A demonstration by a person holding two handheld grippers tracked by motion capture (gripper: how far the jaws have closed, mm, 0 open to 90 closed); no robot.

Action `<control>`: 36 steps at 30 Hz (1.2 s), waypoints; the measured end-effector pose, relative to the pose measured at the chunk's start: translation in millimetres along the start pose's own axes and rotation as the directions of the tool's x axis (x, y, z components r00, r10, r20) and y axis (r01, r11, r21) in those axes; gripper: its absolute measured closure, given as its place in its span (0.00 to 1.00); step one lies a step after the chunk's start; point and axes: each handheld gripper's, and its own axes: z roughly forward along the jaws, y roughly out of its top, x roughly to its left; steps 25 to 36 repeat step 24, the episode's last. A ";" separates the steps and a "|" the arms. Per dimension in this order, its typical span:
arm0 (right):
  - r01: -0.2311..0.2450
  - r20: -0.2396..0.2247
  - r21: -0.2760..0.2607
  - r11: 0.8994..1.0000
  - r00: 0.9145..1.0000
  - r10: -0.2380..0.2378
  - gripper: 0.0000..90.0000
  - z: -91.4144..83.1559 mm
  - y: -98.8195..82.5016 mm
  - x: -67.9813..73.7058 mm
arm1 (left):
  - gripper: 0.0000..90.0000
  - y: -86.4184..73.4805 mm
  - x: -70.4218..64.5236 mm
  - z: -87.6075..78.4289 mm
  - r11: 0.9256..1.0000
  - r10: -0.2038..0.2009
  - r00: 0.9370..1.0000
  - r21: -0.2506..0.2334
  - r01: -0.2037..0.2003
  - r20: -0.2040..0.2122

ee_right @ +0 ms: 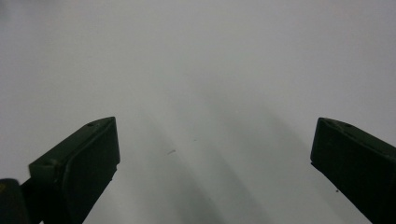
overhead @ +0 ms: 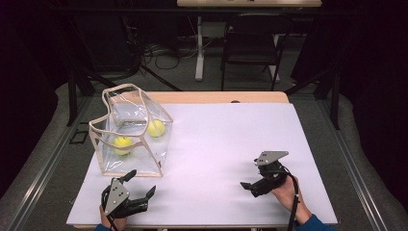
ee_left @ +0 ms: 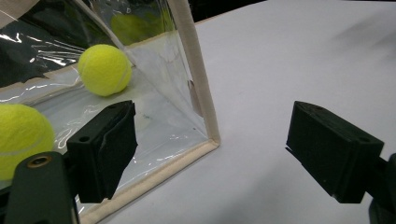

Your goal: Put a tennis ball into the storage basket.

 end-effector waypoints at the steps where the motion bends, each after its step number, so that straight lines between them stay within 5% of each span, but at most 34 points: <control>1: -0.002 0.004 0.004 1.000 1.000 0.002 0.01 -1.0 -1.7 0.5 | 0.18 0.0 0.2 -0.1 1.000 -0.001 1.000 -0.001 0.001 0.003; 17: -0.034 0.019 0.021 0.999 0.999 0.033 0.00 -5.0 -33.0 7.2 | 0.18 0.3 1.3 2.3 1.000 -0.006 1.000 0.028 0.006 0.006; 36: -0.034 0.012 0.007 0.999 0.999 0.033 0.00 -7.9 -35.3 10.3 | 0.18 1.9 0.8 1.6 0.999 -0.006 1.000 0.044 0.006 0.020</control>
